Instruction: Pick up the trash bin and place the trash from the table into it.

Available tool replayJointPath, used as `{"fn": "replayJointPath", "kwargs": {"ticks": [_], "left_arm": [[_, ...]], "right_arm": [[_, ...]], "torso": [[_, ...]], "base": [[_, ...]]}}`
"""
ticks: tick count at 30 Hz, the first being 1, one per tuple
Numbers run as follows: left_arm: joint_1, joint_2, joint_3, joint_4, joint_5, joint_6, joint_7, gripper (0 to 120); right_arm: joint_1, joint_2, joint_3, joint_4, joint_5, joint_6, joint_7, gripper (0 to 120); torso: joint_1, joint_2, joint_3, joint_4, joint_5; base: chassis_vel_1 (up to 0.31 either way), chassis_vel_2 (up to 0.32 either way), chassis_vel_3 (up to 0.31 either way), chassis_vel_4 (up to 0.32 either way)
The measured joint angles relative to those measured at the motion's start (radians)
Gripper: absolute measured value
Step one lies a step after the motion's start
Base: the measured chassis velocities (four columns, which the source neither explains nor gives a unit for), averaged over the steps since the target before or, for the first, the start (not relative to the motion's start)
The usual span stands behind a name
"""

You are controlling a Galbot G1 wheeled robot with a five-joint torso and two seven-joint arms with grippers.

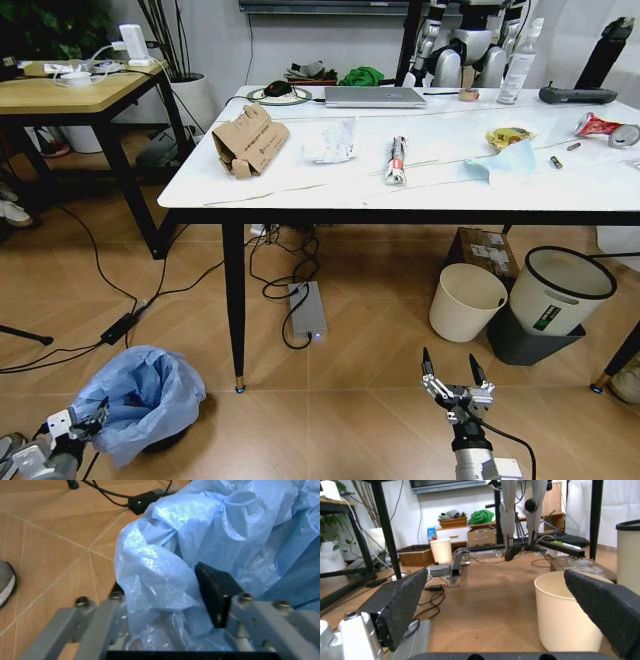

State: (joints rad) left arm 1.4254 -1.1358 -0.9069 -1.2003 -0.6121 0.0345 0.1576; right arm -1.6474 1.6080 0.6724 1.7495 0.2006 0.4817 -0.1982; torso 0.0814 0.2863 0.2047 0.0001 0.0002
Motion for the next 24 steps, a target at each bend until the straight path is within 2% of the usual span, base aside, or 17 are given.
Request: {"fn": "replayJointPath", "kwargs": {"ticks": [9, 14, 17, 18, 20, 24], "left_arm": [[0.005, -0.003, -0.011, 0.011, -0.001, -0.013, 0.011, 3], [0.011, -0.006, -0.019, 0.015, -0.001, -0.025, 0.033, 1], [0.03, -0.009, -0.031, 0.006, -0.021, -0.049, 0.124, 1], [0.053, -0.013, -0.03, -0.026, -0.047, -0.065, 0.176, 1], [0.062, -0.016, -0.031, -0.043, -0.055, -0.072, 0.191, 1], [0.139, -0.036, -0.027, -0.212, -0.083, -0.13, 0.246, 1]], "right_arm": [[0.002, 0.0, -0.002, 0.001, -0.004, -0.005, 0.0, 100], [0.002, 0.0, -0.002, 0.001, -0.005, -0.005, 0.0, 100], [0.001, 0.0, -0.002, 0.001, -0.005, -0.006, 0.0, 100], [0.001, 0.0, -0.002, 0.003, -0.005, -0.007, 0.0, 100], [0.001, 0.0, -0.002, 0.003, -0.005, -0.008, 0.0, 100], [0.001, 0.0, 0.0, 0.008, -0.006, -0.015, 0.0, 100]], "torso": [[0.0, 0.0, 0.0, -0.0001, -0.0001], [0.0, 0.0, 0.0, -0.0003, -0.0003], [0.0, 0.0, 0.0, -0.0003, -0.0008], [0.0, 0.0, 0.001, 0.0, -0.0016], [0.0, 0.0, 0.001, 0.0003, -0.0019], [0.0, 0.001, 0.0, -0.0006, 0.0004]], "base": [[0.0, 0.0, 0.0, 0.0], [0.0, 0.0, 0.0, 0.0], [0.0, 0.0, 0.0, 0.0], [0.0, 0.0, 0.0, 0.0], [0.0, 0.0, 0.0, 0.0], [0.0, 0.0, 0.0, 0.0]]}}
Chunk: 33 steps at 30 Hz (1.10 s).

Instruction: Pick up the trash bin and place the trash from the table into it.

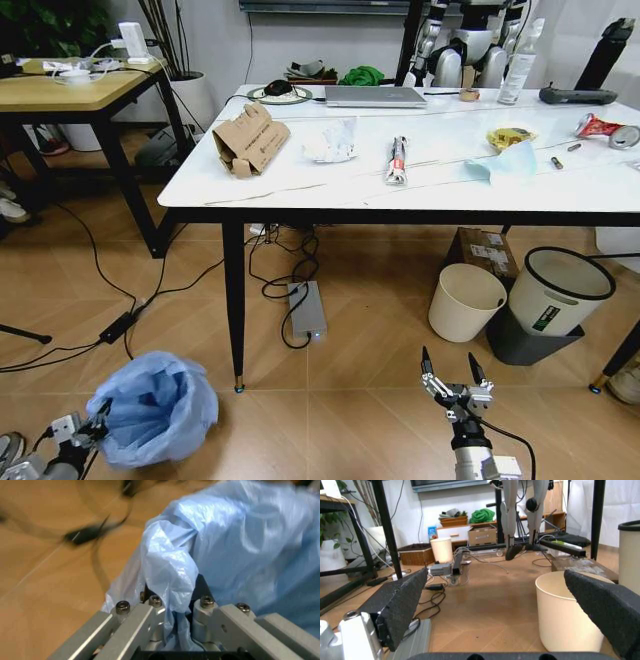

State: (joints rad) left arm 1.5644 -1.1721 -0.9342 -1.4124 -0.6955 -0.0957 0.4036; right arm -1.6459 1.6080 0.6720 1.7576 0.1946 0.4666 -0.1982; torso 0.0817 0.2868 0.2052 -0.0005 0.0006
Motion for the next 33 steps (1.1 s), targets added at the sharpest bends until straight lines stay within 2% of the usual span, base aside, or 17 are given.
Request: {"fn": "replayJointPath", "kwargs": {"ticks": [1, 3, 5, 11, 15, 17, 18, 22, 27, 33], "left_arm": [[0.035, -0.006, 0.002, -0.051, -0.001, -0.025, 0.031, 1], [0.057, -0.007, 0.004, -0.075, -0.001, -0.037, 0.045, 1], [0.109, -0.012, 0.01, -0.137, -0.013, -0.057, 0.059, 1], [0.248, -0.021, 0.022, -0.316, -0.045, -0.08, 0.058, 1], [0.342, -0.016, 0.024, -0.447, -0.047, -0.046, 0.061, 1], [0.356, -0.014, 0.024, -0.468, -0.045, -0.037, 0.061, 1], [0.397, -0.005, 0.025, -0.53, -0.042, -0.011, 0.059, 1], [0.461, 0.013, 0.045, -0.636, -0.043, 0.046, 0.029, 1], [0.488, 0.012, 0.071, -0.67, -0.035, 0.069, -0.008, 1], [0.463, 0.013, 0.092, -0.647, -0.02, 0.071, -0.02, 1]], "right_arm": [[0.0, 0.0, 0.001, 0.003, -0.001, -0.004, 0.0, 100], [0.0, 0.0, 0.001, 0.005, -0.001, -0.006, 0.0, 100], [0.001, 0.0, 0.001, 0.007, -0.004, -0.01, 0.0, 100], [-0.003, 0.0, 0.001, 0.017, -0.013, -0.019, 0.002, 100], [-0.01, 0.0, 0.004, 0.027, -0.021, -0.025, 0.004, 100], [-0.012, 0.0, 0.005, 0.029, -0.021, -0.026, 0.004, 100], [-0.019, 0.0, 0.012, 0.036, -0.024, -0.028, 0.004, 100], [-0.038, 0.0, 0.04, 0.052, -0.031, -0.028, 0.005, 100], [-0.046, 0.0, 0.048, 0.067, -0.04, -0.037, 0.008, 100], [-0.056, 0.0, 0.052, 0.08, -0.049, -0.047, 0.012, 100]], "torso": [[0.0, 0.0, 0.0, -0.0001, -0.0012], [0.0, 0.0, 0.0, -0.0001, -0.0015], [0.0, 0.0, 0.0, 0.0005, -0.0002], [0.0, 0.0, 0.0, 0.0005, -0.0005], [0.0, 0.0, 0.0, 0.0006, -0.0004], [0.0, 0.001, 0.0, 0.0006, -0.0004], [0.001, 0.004, 0.002, 0.0005, -0.0004], [0.007, 0.019, 0.012, 0.0002, -0.0006], [0.012, 0.039, 0.026, 0.0005, -0.0003], [0.018, 0.062, 0.043, 0.0004, -0.0007]], "base": [[0.0, 0.0, 0.0, 0.0], [0.0, 0.0, 0.0, 0.0], [0.0, 0.0, 0.0, 0.0], [0.0, 0.0, 0.0, 0.0], [0.0, 0.0, 0.0, 0.0], [0.0, 0.0, 0.0, 0.0], [0.0, 0.0, 0.0, 0.0], [0.0, 0.0, 0.0, 0.0], [0.0, 0.0, 0.0, 0.0], [0.0, 0.0, 0.0, 0.0]]}}
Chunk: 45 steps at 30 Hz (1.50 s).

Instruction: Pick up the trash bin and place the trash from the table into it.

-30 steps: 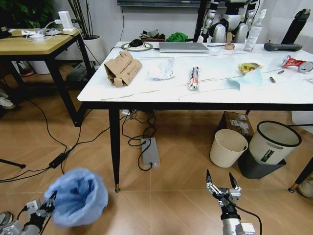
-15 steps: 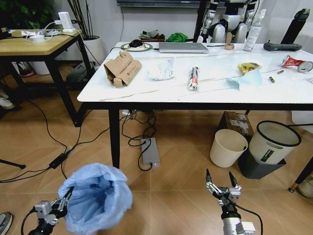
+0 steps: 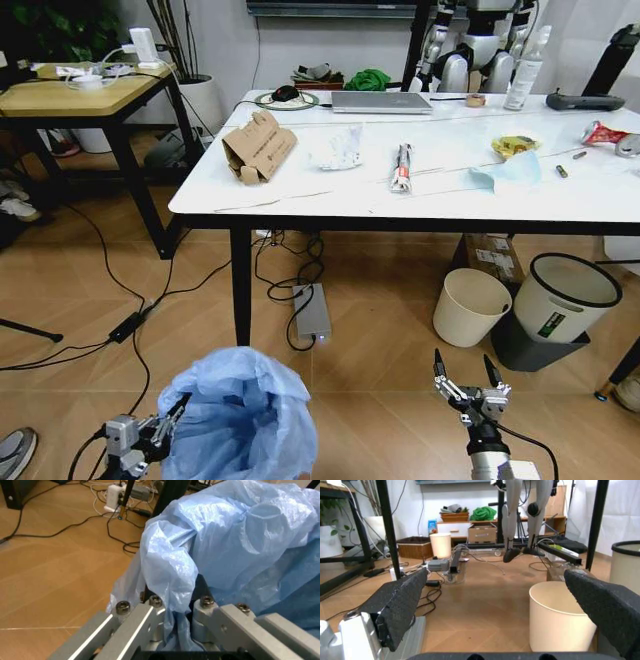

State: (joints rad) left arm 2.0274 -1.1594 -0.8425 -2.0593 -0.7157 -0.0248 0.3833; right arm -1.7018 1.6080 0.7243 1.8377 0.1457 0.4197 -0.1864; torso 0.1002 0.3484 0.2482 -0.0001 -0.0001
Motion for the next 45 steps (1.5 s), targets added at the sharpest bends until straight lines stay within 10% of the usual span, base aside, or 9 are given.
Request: {"fn": "replayJointPath", "kwargs": {"ticks": [45], "left_arm": [[-0.073, -0.009, -0.001, 0.048, 0.021, -0.062, 0.026, 1]], "right_arm": [[-0.007, 0.0, 0.009, -0.004, -0.017, 0.005, 0.002, 100]], "torso": [[0.052, 0.149, 0.096, 0.0002, 0.0]], "base": [[0.0, 0.0, 0.0, 0.0]]}}
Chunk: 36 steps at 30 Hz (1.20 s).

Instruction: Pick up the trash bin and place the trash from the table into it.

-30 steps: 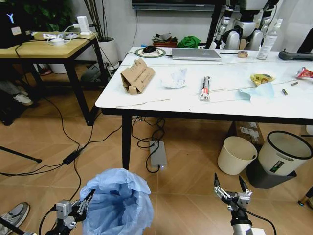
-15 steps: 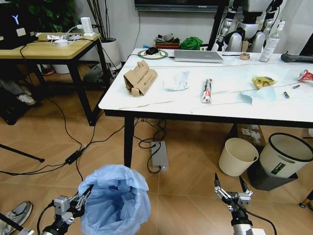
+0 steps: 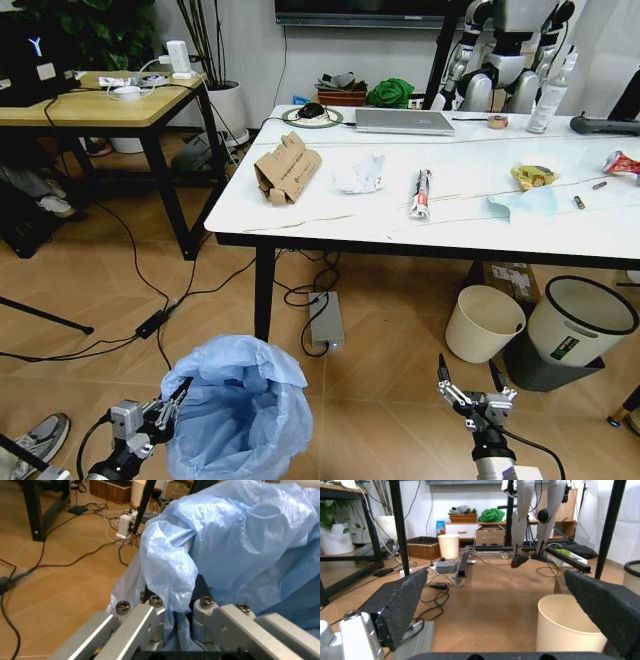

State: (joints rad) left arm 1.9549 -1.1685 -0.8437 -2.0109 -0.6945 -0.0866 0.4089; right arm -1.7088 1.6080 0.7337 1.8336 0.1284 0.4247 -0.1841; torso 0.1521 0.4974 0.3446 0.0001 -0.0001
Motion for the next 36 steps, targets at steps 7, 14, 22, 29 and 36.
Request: {"fn": "replayJointPath", "kwargs": {"ticks": [7, 14, 22, 29, 36], "left_arm": [[-0.001, -0.008, 0.013, 0.001, -0.009, 0.003, -0.002, 1], [0.013, -0.014, 0.024, -0.007, -0.029, 0.021, -0.017, 1], [0.006, -0.013, 0.029, -0.001, -0.025, 0.021, -0.016, 1], [-0.02, 0.009, 0.046, 0.024, -0.004, 0.022, -0.017, 1], [-0.051, 0.052, 0.078, 0.04, -0.011, 0.021, -0.025, 1]], "right_arm": [[-0.001, 0.0, 0.002, 0.001, -0.001, -0.001, 0.0, 100], [-0.009, 0.0, 0.004, 0.002, -0.004, 0.006, 0.0, 100], [-0.035, 0.0, 0.024, 0.033, -0.019, 0.013, 0.002, 100], [-0.08, 0.0, 0.065, 0.103, -0.024, -0.008, 0.008, 100], [-0.127, 0.0, 0.117, 0.18, -0.036, -0.004, 0.008, 100]], "torso": [[0.011, 0.03, 0.019, -0.0001, 0.0001], [0.023, 0.062, 0.039, 0.0, 0.0001], [0.037, 0.098, 0.061, -0.0001, 0.0002], [0.047, 0.127, 0.08, 0.0001, 0.0006], [0.059, 0.155, 0.097, -0.0002, 0.0003]], "base": [[0.0, 0.0, 0.0, 0.0], [0.0, 0.0, 0.0, 0.0], [0.0, 0.0, 0.0, 0.0], [0.0, 0.0, 0.0, 0.0], [0.0, 0.0, 0.0, 0.0]]}}
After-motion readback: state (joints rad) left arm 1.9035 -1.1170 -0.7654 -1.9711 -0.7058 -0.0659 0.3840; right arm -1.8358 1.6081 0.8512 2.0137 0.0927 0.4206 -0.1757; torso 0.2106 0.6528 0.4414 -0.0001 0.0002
